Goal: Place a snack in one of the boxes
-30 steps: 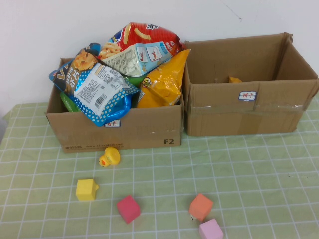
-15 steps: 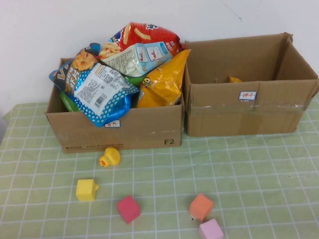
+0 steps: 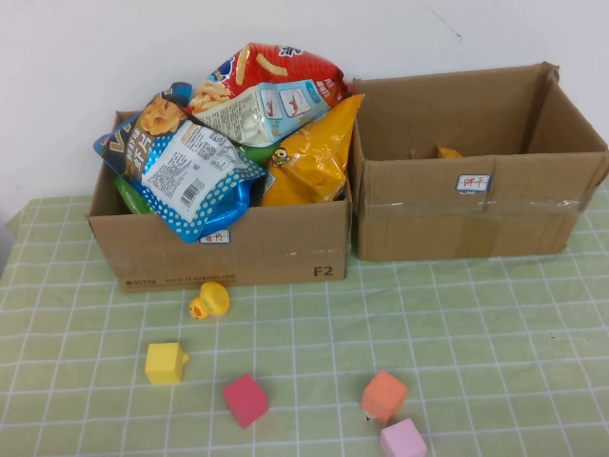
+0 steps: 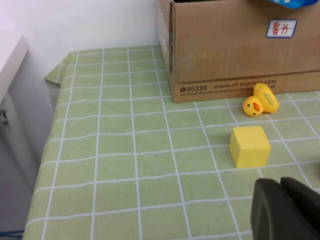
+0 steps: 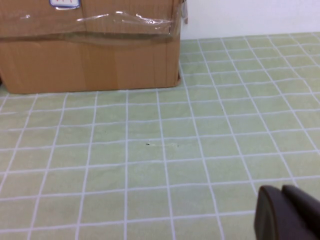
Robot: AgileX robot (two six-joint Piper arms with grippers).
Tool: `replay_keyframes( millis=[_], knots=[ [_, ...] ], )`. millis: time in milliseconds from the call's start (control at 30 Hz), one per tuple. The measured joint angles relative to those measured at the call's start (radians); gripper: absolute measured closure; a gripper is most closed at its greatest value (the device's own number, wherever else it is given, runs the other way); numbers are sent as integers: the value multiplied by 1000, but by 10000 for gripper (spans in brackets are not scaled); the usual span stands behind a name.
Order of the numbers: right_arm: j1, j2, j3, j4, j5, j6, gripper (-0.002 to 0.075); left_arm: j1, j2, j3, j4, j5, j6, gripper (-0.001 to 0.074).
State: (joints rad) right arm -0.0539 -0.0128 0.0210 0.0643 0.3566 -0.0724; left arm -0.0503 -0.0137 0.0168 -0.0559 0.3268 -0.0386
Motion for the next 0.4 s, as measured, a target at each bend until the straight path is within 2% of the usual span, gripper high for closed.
replay_keyframes(
  millis=[400],
  knots=[
    [0, -1, -1, -80, 2, 0, 728, 0, 0, 0, 0, 0, 0, 736]
  ],
)
